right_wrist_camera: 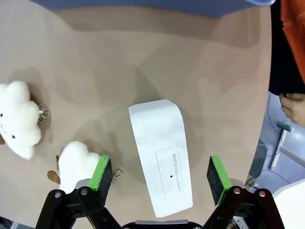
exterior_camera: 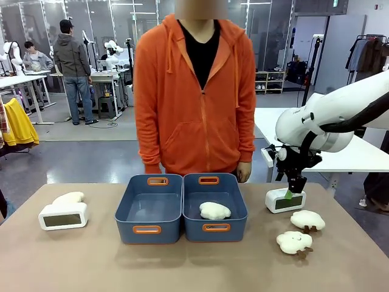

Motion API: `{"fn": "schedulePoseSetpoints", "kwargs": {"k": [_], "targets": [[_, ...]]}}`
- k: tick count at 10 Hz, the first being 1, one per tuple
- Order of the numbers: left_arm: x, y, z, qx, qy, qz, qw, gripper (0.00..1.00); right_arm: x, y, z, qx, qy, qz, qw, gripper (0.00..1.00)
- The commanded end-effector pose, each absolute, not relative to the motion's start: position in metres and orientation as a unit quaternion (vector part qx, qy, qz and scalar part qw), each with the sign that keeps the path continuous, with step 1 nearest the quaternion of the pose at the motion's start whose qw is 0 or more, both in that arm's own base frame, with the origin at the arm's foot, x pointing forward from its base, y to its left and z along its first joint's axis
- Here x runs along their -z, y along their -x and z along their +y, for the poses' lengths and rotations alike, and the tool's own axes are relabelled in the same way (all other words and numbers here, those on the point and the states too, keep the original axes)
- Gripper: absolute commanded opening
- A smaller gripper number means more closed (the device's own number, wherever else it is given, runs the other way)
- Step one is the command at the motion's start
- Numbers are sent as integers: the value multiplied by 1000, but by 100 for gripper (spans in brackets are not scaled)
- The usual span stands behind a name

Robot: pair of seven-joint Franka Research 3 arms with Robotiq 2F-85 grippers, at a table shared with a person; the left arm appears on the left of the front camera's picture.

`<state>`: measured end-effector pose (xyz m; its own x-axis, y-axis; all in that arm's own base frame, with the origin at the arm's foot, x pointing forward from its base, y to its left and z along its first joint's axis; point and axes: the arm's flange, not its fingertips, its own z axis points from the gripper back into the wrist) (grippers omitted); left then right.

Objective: Sort the digital clocks into the basket.
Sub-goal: Pick up the Digital clock from the table and place it into the empty Plastic storage basket.

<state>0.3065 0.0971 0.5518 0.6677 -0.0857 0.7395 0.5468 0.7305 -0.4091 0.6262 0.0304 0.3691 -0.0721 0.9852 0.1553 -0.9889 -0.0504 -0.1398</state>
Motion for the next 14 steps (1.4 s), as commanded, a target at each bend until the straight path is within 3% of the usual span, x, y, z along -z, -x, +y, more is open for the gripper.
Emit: {"fn": "schedulePoseSetpoints", "kwargs": {"k": [1, 6, 7, 8, 10, 12, 13, 14], "targets": [[-553, -307, 98, 195, 326, -368, 849, 100, -357, -636, 32, -717, 4, -84, 692, 100], [-553, -307, 98, 195, 326, -368, 849, 100, -317, -638, 31, -705, 52, -75, 703, 100], [-553, -307, 98, 195, 326, -368, 849, 100, -310, -638, 30, -697, 61, -76, 711, 83], [-553, -307, 98, 195, 326, -368, 849, 100, -307, -638, 28, -689, 65, -78, 717, 40], [-553, -307, 98, 195, 326, -368, 849, 100, -309, -635, 25, -685, 50, -83, 723, 0], [-553, -307, 98, 195, 326, -368, 849, 100, -315, -629, 22, -683, 31, -84, 725, 0], [-553, -307, 98, 195, 326, -368, 849, 100, -328, -624, 21, -678, 6, -84, 730, 7], [-553, -307, 98, 195, 326, -368, 849, 100, -351, -620, 19, -676, -12, -95, 731, 7]]}}
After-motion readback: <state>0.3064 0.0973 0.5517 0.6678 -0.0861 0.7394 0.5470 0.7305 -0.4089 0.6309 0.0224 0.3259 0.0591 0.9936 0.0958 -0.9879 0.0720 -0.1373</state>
